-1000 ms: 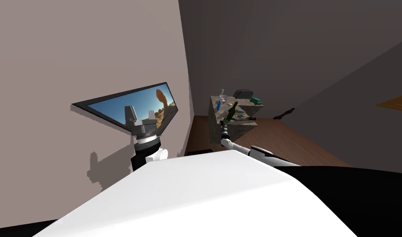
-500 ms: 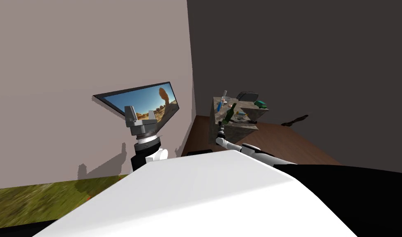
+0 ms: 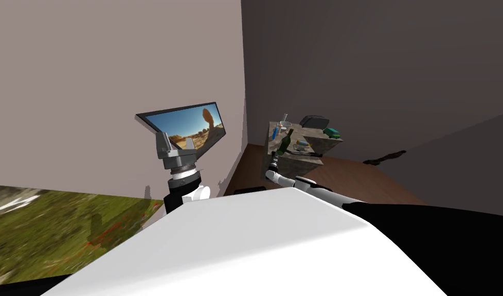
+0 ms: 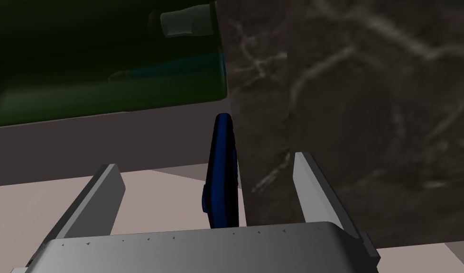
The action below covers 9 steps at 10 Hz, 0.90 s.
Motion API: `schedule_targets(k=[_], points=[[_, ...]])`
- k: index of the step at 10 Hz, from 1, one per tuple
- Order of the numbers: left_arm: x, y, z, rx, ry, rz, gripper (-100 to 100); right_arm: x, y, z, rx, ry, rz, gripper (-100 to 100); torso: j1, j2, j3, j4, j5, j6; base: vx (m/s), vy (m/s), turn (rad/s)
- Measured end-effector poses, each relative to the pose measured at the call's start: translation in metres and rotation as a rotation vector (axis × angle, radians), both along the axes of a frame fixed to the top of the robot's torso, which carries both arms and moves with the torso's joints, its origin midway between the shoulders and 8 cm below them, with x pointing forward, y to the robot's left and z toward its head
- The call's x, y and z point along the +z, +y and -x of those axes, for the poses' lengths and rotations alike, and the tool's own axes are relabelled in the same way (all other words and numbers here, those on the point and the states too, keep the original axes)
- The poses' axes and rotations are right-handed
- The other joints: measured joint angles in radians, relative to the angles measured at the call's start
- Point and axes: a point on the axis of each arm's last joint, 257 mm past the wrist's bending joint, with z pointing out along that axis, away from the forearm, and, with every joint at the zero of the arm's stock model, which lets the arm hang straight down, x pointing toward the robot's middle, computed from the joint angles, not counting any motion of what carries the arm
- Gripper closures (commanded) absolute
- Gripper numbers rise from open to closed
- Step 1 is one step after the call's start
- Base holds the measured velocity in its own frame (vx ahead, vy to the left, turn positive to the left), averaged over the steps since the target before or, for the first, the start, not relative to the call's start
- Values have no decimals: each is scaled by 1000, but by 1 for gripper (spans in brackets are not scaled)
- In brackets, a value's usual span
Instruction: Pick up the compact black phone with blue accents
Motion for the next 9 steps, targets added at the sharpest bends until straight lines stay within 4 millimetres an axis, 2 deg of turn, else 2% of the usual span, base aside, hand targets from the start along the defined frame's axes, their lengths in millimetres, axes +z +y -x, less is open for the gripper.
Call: schedule_targets(k=[7, 8, 9], points=[[0, 0, 0, 0, 0, 0, 0, 10, 40, -7, -111, 12, 19, -100, -5, -1, 0, 1, 0, 0, -68, -130, 167], [0, 0, 0, 0, 0, 0, 0, 11, 42, -6, -127, 17, 23, -100, -3, -1, 0, 1, 0, 1, -33, -38, 8], [0, 0, 0, 0, 0, 0, 0, 11, 42, -5, -130, 17, 24, 100, 2, -4, -2, 0, 1, 1, -7, -10, 0]])
